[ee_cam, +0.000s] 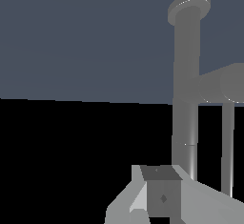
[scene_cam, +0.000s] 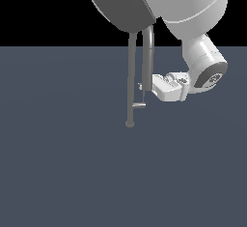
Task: Turn on the faucet by rotating a designated handle.
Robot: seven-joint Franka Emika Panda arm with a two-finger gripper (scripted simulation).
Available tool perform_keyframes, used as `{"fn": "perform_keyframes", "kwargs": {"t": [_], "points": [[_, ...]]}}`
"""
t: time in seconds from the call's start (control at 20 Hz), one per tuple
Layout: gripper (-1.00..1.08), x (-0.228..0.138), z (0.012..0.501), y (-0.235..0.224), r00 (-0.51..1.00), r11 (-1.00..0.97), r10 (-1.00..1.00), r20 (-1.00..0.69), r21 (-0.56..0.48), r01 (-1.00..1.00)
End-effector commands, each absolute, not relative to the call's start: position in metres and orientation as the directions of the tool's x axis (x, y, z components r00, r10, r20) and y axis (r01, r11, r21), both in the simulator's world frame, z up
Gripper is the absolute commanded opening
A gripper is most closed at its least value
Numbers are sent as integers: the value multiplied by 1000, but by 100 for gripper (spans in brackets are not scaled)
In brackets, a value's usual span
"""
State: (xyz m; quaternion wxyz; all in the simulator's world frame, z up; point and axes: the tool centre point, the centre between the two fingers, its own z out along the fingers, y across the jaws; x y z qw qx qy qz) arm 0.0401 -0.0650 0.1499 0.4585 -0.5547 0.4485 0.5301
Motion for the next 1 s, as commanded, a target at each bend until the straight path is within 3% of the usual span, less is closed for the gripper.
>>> {"fn": "perform_keyframes", "kwargs": {"t": [0.0, 0.95], "points": [[-100, 39, 149, -65, 15, -174, -5, -1000, -14, -985], [-100, 13, 158, -69, 1, -172, 0, -1000, -1, -985]]}}
